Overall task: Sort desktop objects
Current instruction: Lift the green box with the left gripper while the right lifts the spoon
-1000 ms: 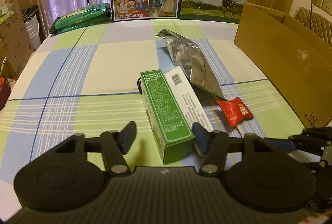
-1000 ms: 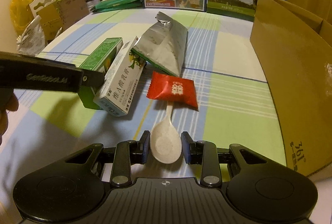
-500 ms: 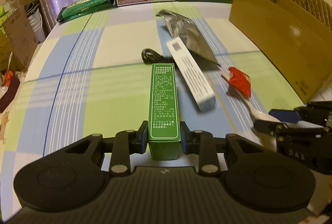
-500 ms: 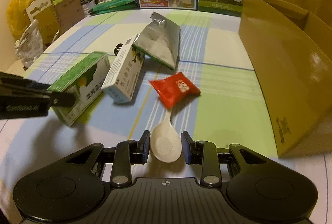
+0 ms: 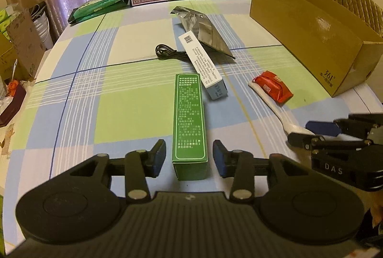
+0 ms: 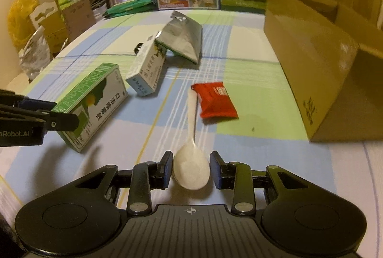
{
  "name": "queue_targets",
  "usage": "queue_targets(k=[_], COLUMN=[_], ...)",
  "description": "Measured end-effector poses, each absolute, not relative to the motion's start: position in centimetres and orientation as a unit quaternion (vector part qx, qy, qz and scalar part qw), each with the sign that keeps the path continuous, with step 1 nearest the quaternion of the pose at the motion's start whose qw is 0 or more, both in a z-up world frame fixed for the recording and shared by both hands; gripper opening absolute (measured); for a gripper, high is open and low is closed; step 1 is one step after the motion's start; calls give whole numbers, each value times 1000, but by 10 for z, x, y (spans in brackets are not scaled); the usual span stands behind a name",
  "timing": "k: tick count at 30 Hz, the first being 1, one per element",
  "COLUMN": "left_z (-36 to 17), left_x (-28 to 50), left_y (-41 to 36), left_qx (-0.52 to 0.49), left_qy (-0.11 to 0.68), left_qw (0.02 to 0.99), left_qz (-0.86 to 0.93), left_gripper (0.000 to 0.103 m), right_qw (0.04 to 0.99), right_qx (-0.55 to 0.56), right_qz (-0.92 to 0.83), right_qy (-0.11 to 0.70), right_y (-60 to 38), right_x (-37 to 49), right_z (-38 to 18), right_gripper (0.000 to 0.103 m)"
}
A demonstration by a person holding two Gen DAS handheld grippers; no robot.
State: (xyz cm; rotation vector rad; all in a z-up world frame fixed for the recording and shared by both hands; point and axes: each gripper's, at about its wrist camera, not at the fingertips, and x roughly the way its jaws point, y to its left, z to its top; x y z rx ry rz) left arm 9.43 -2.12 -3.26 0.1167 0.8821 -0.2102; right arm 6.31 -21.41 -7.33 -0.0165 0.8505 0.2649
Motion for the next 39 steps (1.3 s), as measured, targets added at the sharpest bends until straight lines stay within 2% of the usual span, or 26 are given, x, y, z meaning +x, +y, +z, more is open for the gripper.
queue_targets(k=[2, 6, 23, 25, 26, 29, 39], left_z=[-35, -40, -58, -59, -59, -59, -67], left_x=[96, 102, 122, 125, 127, 130, 135], left_y=[-22, -24, -23, -24, -24, -24, -22], left_qx=[53, 47, 37, 40, 42, 40, 32], left_qy=[425, 421, 417, 417, 417, 419, 428], left_qw=[898, 900, 901, 901, 901, 901, 896], left_qz=[-100, -104, -113, -111, -110, -108, -110], left_gripper=[43, 50, 49, 45, 39, 30, 26], right_qw=[901, 902, 906, 907, 907, 907, 909], right_qx=[-2, -10, -16, -15, -15, -20, -21], right_qz=[127, 134, 133, 133, 132, 131, 128], right_qy=[416, 411, 401, 400, 400, 399, 396], right_y=[-215, -210, -202, -202, -203, -202, -201], right_x=[62, 59, 61, 62, 61, 62, 64], right_z=[-75, -77, -81, -81, -81, -81, -82], right_gripper=[40, 43, 43, 43, 43, 43, 43])
